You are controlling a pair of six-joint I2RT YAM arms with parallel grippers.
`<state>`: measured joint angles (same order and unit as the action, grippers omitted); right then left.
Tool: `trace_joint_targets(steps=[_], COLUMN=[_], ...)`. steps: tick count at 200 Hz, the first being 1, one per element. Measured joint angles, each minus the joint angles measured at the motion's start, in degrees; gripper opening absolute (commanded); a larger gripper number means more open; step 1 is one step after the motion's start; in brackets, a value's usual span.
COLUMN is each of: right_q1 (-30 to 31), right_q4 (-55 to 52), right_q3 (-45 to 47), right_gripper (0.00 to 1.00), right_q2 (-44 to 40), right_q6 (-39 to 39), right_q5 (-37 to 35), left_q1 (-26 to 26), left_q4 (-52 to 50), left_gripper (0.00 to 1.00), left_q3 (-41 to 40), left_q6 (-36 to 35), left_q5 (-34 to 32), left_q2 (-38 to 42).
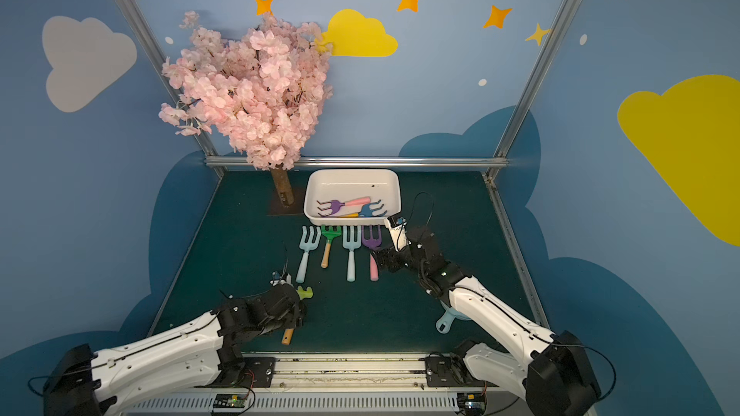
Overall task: Take the hand rake out of the storage box
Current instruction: Place the rake at the center of the board.
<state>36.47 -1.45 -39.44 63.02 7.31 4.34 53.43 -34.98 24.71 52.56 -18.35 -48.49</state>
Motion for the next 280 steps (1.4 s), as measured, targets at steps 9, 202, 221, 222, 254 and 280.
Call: trace_joint_targets(steps=[9,202,221,222,254,280], right_q1=[0.0,-4.1,-4.3,-4.4,-4.5,-4.6], right_q4=[-0.6,-6.3,-7.4,-7.5,-11.0,-13.7], right_q3=[-0.6,-23.3,-25.6,-25.8,-31.7,-35.6], right_gripper=[0.94,0.94,0.94,0.94,0.94,0.94], right_q2=[0.5,24.7,26.3,26.5,30.9,34.6], right_q6=[0.3,0.9,1.4,1.4,1.7,2.2], right_q5=[-0.1,-0.2,-0.1,0.0,-0.2,-1.8], left_q1=[-0.6,-6.3,-6.3,-6.3,-6.3,-6.7], left_q4=[-0.8,2.9,2.7,2.7,0.3,-2.0], left_gripper=[0.85,0.39,0.53,0.55,0.81,0.93], left_q3=[0.3,4.9,5.3,5.3,6.7,9.3], left_q6=[-1.0,-4.5,-4.5,-4.5,-4.6,-5.9], left_q5=[-0.2,3.4,3.6,3.7,4.0,2.8], left_q2=[1.4,-20.8,-21.0,-21.0,-19.8,-15.1])
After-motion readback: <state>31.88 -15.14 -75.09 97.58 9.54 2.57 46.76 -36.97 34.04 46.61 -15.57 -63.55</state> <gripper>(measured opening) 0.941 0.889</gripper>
